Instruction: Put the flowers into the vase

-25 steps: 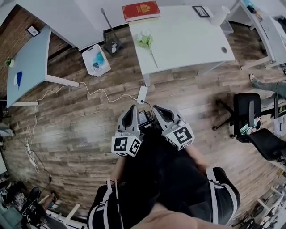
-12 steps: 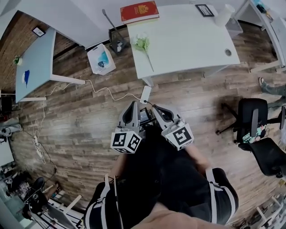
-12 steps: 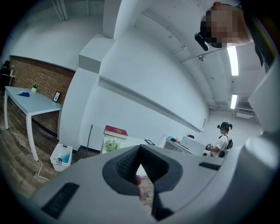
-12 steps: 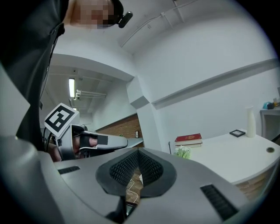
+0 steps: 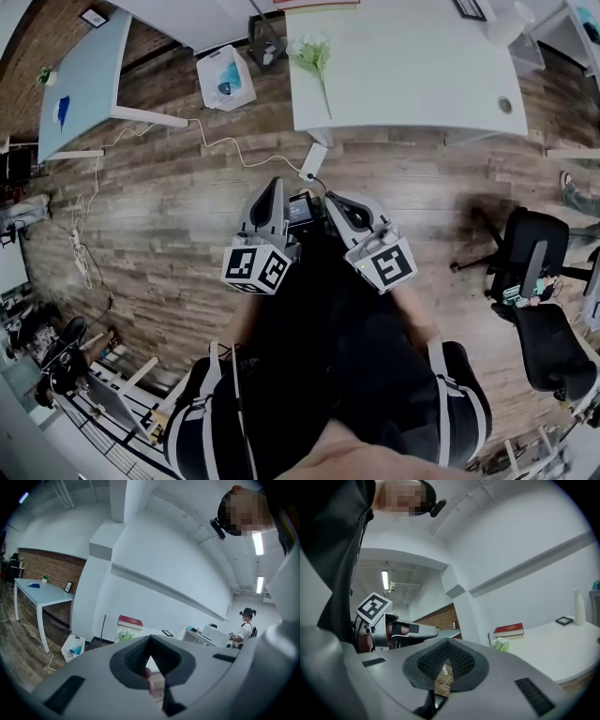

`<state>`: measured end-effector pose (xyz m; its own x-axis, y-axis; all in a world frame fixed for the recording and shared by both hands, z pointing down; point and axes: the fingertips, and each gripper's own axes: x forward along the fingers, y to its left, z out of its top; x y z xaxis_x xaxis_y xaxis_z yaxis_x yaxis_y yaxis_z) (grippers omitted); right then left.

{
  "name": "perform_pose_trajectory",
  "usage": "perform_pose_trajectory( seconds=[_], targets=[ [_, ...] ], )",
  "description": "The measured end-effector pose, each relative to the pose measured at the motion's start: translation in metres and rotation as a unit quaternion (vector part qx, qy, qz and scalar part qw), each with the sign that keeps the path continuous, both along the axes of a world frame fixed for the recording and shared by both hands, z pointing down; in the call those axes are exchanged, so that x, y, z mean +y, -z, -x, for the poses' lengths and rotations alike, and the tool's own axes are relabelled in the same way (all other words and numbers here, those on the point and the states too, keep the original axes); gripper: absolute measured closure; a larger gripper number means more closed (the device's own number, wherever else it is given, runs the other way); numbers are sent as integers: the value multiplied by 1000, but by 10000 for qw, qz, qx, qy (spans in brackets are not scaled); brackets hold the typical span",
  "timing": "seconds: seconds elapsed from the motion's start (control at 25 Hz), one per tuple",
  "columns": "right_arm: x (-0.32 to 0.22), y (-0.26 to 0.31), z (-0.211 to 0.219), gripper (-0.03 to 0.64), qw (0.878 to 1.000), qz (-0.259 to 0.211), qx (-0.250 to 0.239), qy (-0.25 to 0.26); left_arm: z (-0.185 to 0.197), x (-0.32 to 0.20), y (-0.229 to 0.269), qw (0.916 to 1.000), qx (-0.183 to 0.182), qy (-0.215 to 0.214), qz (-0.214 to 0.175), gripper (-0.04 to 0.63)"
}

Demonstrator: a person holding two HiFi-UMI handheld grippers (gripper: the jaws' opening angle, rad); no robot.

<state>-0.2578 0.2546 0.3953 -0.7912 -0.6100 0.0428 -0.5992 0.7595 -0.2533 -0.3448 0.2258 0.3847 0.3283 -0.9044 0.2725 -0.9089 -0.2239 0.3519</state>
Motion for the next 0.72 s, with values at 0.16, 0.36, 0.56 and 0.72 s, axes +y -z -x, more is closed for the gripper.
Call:
perform_pose_trajectory(
  seconds=[0.16, 0.36, 0.56, 0.72],
  targets=[
    [-9, -4, 3, 601, 9997, 192, -107, 88, -3, -11, -1, 10000, -5, -82, -10, 549],
    [-21, -5, 22, 601, 9995, 255, 29, 159, 9, -28, -2, 9998, 83, -180, -40, 549],
    [-35, -2, 46, 601, 9997, 116, 213, 13, 32, -41, -8, 9994, 253, -228, -38, 549],
    [-50, -6, 74, 601, 9989, 95, 434, -158, 63, -56, -14, 9984, 472, -298, -14, 549]
  ],
)
